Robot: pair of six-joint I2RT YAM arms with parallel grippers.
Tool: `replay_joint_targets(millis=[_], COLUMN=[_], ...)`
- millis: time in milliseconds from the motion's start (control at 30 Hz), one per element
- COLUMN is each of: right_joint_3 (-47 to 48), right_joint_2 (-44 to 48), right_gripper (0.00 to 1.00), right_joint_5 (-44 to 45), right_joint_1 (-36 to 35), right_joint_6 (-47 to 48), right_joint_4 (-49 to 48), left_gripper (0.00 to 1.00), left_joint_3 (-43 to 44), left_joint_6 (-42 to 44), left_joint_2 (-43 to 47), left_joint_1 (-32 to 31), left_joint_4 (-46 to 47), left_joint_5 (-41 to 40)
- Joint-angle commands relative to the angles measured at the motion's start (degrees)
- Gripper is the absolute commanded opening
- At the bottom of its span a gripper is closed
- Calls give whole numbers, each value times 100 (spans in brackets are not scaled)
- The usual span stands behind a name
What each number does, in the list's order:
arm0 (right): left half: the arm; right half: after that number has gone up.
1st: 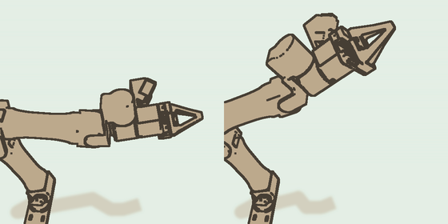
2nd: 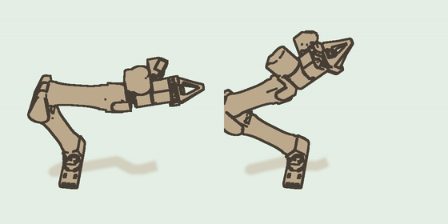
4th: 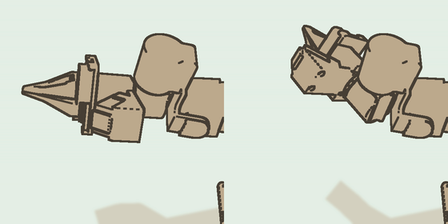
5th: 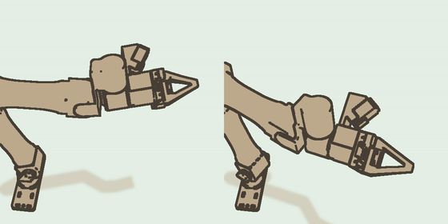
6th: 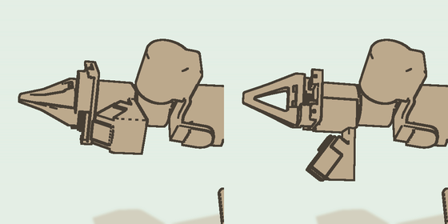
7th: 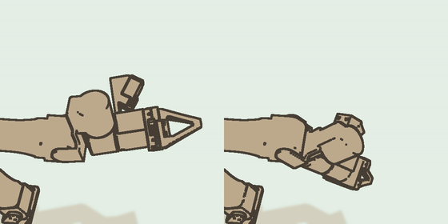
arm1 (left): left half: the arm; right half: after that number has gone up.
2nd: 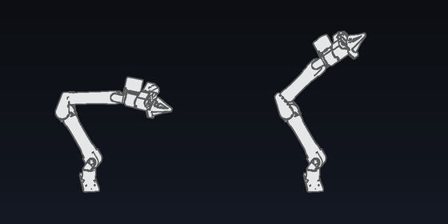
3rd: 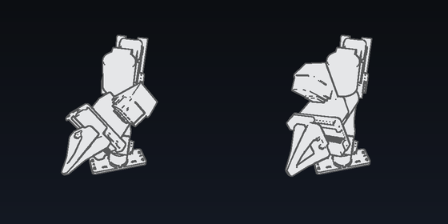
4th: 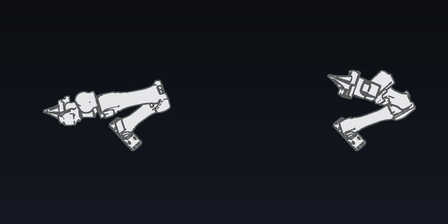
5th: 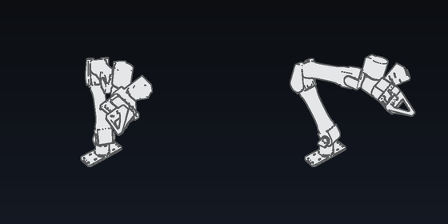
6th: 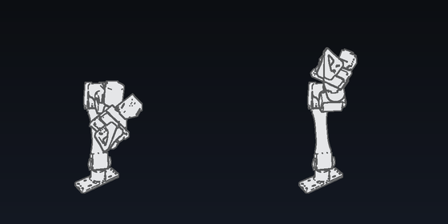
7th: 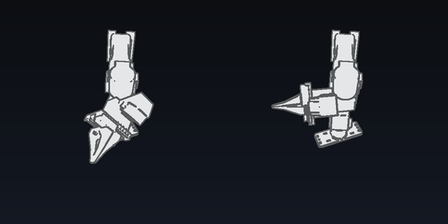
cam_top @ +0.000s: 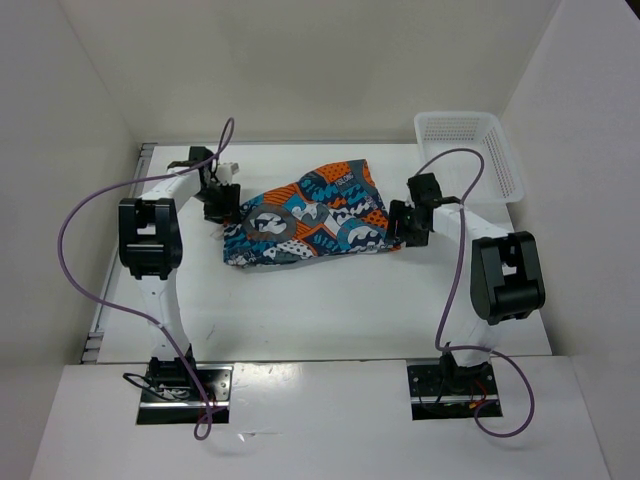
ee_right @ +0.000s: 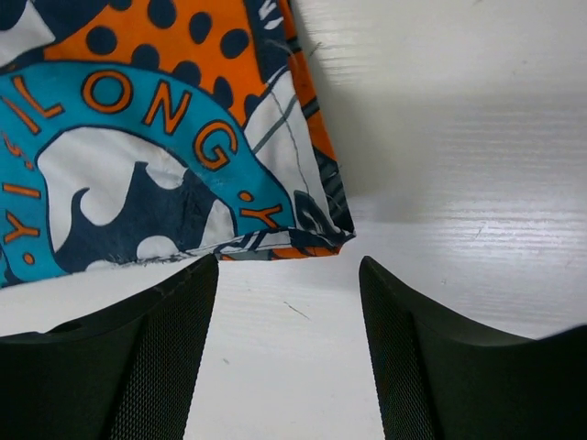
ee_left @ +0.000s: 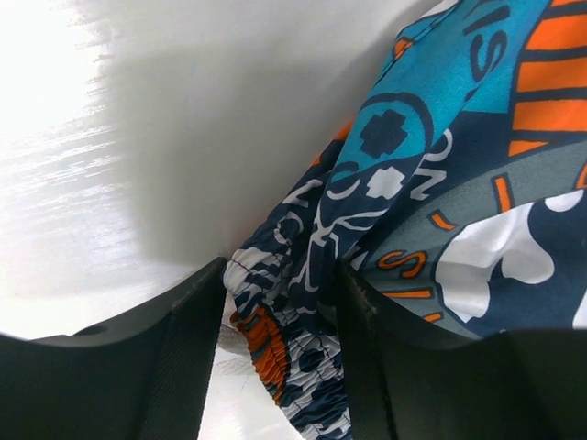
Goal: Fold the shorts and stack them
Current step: Fold the shorts
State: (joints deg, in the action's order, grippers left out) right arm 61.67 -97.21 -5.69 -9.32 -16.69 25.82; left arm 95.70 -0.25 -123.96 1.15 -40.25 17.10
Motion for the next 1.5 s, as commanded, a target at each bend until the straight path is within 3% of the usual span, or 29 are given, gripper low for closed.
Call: replay_joint_targets(millis=[0, 300, 400, 533, 700, 1000, 1233, 1467], right_joint_3=[82, 275, 214, 275, 275, 776, 1084, 1260], right_joint_2=[-70, -527, -658, -764, -888, -704, -457, -159], right_gripper=[68, 65, 59, 44, 0, 0, 0, 0], right_joint_5=[453, 595, 525, 657, 596, 1385, 1449, 1563], right_joint_1=[36, 36, 36, -35, -35, -35, 36, 36], right_joint_6=[-739, -1310, -1240, -1109, -1047, -178, 771, 1484], right_joint_4=[-25, 274, 221, 221, 169, -200, -464, -710], left_gripper=[59, 61, 61, 61, 61, 62, 78, 80], left_joint_3=[177, -78, -78, -78, -78, 45, 362, 55], left_joint_6=[25, 25, 25, 25, 25, 25, 25, 25], left_joint_2=[-23, 91, 91, 91, 91, 197, 442, 400], left_joint_1=[-114, -282, -282, -282, -282, -229, -106, -167], left_joint_4=[-141, -141, -141, -193, -194, -247, -493, -730], left_joint_5=[-128, -400, -401, -401, -401, -401, -296, -190])
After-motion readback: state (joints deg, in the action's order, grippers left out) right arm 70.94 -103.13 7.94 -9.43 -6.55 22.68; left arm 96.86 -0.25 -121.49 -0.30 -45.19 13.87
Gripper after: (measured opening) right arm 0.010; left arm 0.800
